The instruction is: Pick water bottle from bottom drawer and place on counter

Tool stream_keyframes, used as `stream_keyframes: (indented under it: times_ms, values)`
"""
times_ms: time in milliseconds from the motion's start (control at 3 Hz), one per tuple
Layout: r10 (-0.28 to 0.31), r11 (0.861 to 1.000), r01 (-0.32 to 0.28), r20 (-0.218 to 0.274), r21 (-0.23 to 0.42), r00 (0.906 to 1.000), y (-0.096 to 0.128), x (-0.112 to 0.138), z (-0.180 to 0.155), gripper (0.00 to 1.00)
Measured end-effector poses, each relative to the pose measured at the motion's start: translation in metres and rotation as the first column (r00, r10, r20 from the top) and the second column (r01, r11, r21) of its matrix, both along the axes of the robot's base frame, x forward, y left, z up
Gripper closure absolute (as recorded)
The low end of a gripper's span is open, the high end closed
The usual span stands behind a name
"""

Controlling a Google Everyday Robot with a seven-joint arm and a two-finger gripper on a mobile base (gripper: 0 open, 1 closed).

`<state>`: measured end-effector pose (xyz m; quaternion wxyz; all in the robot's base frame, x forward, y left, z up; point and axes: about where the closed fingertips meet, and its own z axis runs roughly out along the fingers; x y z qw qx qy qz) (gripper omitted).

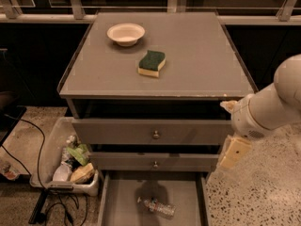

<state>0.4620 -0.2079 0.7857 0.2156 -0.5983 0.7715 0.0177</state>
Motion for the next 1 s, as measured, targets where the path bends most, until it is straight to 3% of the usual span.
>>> stream_keyframes:
  times_ms: [667,1000]
  values:
    - [-0.005,1.0,0.005,-0.007,0.024,1.0,0.001,0.0,-0.009,0.0]
    - [-0.005,0.996,0.008,-0.037,0.092,0.9993,0.005,-0.014,-0.043,0.0]
